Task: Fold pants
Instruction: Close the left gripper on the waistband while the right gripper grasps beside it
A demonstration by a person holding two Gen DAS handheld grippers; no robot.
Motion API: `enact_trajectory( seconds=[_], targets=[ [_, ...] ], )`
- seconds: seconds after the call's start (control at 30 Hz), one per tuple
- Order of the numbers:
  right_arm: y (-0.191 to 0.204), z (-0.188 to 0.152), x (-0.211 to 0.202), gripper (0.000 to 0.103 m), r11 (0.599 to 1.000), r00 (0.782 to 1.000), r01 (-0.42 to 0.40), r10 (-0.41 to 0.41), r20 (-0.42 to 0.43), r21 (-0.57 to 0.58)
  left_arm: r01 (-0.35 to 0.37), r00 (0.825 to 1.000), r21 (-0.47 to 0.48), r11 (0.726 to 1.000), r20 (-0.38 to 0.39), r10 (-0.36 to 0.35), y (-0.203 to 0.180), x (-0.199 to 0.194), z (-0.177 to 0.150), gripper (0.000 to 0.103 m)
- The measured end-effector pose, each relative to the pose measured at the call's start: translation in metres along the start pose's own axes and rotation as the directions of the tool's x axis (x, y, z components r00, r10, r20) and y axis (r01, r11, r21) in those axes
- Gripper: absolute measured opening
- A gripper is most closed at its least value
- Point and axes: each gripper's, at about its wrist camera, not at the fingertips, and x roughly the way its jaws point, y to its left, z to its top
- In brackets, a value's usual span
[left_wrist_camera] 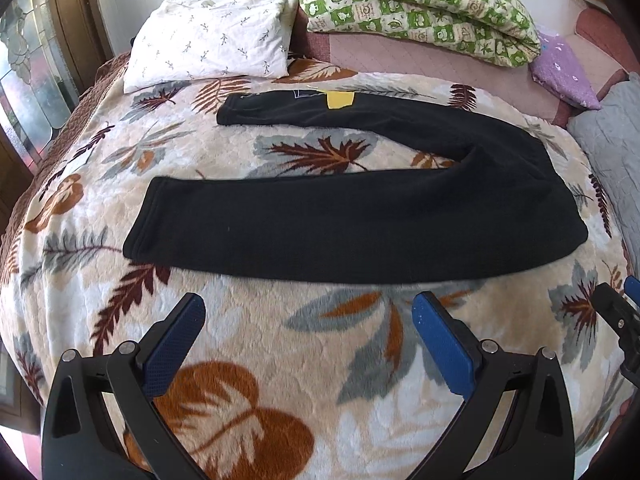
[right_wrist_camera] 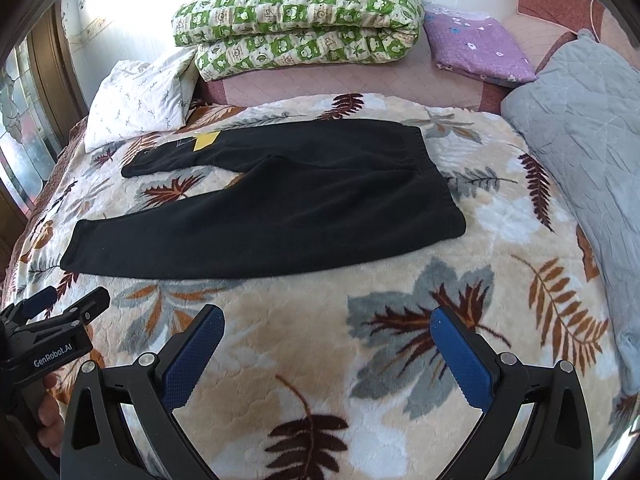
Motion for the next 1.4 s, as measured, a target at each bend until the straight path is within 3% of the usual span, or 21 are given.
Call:
enact_trajectory(
  seconds=[0.43, 0.7, 0.8, 0.9, 1.03, 1.1, 1.3, 1.4],
  targets=[
    [-0.023, 0.064, 0.034, 0.103, 0.999, 0.999, -0.051, 0.051, 0.001, 0.006, -0.053, 0.998, 0.045, 0.998, 0.028, 0.052, -0.004, 0.028, 0.063, 0.103],
    [-0.041, 0.125, 0.059, 0.103, 0.998, 1.0, -0.024, 0.025, 0.011, -0.059, -0.066, 0.996, 0.11, 0.992, -0.047, 0.072, 0.02, 0.073, 0.144, 0.103],
    [-0.063, 0.151, 0.079, 0.103, 0.999, 0.999, -0.029, 0.028, -0.019, -0.046, -0.077, 0.989, 0.125, 0.989, -0.113, 0.092, 0.038, 0.1, 0.179, 0.103],
    [-0.094, 0.176, 0.11, 0.102, 0.999, 0.997, -0.019, 0.021, -0.077, 0.027, -0.09, 0.978, 0.069, 0.994, -0.181, 0.101, 0.062, 0.128, 0.203, 0.103],
    [-0.137, 0.2, 0.153, 0.098, 0.976, 0.983, -0.102, 0.128, -0.129, 0.191, -0.056, 0.963, -0.051, 0.997, -0.266, 0.04, 0.099, 0.162, 0.223, 0.103],
    [-0.147, 0.204, 0.174, 0.098, 0.966, 0.977, -0.103, 0.144, -0.159, 0.237, -0.032, 0.958, -0.097, 0.995, -0.288, 0.003, 0.111, 0.175, 0.229, 0.103],
    [-0.149, 0.206, 0.211, 0.095, 0.962, 0.969, -0.085, 0.14, -0.203, 0.258, 0.024, 0.93, -0.23, 0.973, -0.351, -0.106, 0.138, 0.208, 0.236, 0.103],
    [-0.146, 0.206, 0.217, 0.095, 0.966, 0.967, -0.087, 0.14, -0.211, 0.245, 0.03, 0.93, -0.265, 0.964, -0.346, -0.124, 0.143, 0.219, 0.238, 0.103]
  ],
)
